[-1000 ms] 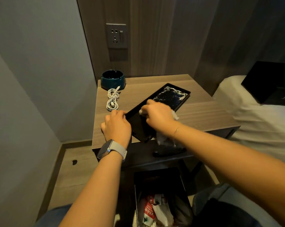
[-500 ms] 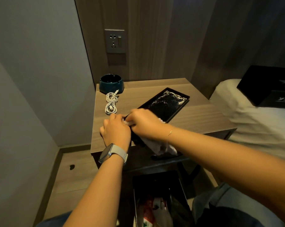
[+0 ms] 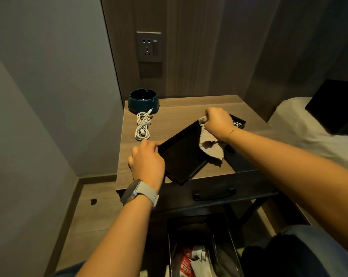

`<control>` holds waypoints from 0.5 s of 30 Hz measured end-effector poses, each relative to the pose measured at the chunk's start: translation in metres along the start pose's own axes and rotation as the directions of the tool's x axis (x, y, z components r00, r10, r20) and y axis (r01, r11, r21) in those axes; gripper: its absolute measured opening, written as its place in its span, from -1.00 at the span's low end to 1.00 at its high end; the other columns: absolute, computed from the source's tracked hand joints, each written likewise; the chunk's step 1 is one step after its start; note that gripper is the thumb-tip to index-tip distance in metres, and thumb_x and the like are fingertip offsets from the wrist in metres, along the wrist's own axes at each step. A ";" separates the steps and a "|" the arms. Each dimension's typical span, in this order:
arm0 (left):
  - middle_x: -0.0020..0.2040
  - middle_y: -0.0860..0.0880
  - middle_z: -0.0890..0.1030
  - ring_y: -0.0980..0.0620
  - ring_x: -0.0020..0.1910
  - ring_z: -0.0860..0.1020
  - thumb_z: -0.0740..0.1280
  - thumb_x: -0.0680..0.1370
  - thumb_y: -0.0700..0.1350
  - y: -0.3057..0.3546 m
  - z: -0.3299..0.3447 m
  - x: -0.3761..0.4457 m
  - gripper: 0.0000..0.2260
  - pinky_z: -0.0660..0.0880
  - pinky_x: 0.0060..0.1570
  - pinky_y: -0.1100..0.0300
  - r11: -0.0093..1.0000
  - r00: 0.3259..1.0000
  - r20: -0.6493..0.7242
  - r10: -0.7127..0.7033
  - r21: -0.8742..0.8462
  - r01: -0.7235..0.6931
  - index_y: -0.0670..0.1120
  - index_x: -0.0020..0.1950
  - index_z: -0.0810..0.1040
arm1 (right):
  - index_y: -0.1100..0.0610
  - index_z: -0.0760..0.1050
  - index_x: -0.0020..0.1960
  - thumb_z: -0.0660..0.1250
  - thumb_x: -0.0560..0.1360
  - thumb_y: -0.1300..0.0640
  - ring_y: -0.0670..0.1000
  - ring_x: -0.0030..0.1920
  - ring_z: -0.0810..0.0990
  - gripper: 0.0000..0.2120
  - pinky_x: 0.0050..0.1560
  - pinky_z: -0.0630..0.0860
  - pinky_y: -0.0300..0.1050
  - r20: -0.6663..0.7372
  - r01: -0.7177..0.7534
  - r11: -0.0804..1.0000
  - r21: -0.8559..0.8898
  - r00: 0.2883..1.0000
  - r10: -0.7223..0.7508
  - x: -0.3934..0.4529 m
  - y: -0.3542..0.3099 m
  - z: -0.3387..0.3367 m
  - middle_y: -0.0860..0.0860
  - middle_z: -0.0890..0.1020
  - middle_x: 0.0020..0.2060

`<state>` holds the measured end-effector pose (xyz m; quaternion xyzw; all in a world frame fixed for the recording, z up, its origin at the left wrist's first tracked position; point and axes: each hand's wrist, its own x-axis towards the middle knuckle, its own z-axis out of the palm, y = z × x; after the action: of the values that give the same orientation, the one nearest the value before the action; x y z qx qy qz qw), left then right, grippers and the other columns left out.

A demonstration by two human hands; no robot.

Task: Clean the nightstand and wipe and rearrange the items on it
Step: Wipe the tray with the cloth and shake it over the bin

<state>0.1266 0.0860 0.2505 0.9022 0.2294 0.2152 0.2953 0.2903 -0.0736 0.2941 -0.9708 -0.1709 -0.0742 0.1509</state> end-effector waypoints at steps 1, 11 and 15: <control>0.15 0.00 0.50 -0.06 0.14 0.38 0.11 0.63 -0.16 0.001 0.000 0.000 -0.75 0.18 0.04 0.13 1.000 1.000 -0.008 0.002 0.004 -0.002 -0.04 0.16 0.56 | 0.20 0.43 -0.17 0.26 0.42 0.30 0.25 -0.11 0.54 -0.96 -0.27 0.35 -0.05 0.003 -0.009 1.000 -0.008 1.000 0.009 0.005 0.003 0.000 0.18 0.55 -0.20; 0.09 -0.06 0.49 -0.11 0.06 0.37 0.13 0.56 -0.23 0.002 0.003 -0.003 -0.78 0.19 -0.04 0.10 1.000 1.000 -0.022 -0.013 0.012 0.013 -0.09 0.02 0.55 | 0.12 0.47 -0.08 0.36 0.43 0.08 0.08 -0.18 0.55 -0.86 -0.22 0.50 -0.03 0.102 0.275 0.937 0.217 0.948 -0.301 -0.079 -0.092 0.005 0.06 0.61 -0.18; 0.03 -0.09 0.50 -0.12 -0.01 0.33 0.10 0.52 -0.30 -0.004 0.004 0.000 -0.78 0.33 -0.04 0.00 0.995 0.998 -0.035 -0.049 -0.091 0.045 -0.16 -0.07 0.53 | 0.06 0.35 -0.04 0.32 0.45 0.18 0.09 -0.23 0.50 -0.84 -0.31 0.36 -0.07 0.106 0.285 0.924 0.254 0.942 -0.319 -0.083 -0.105 0.022 -0.01 0.51 -0.26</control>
<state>0.1275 0.0877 0.2453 0.8780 0.2462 0.2352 0.3364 0.1781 0.0018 0.2849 -0.9108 -0.3368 -0.0049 0.2388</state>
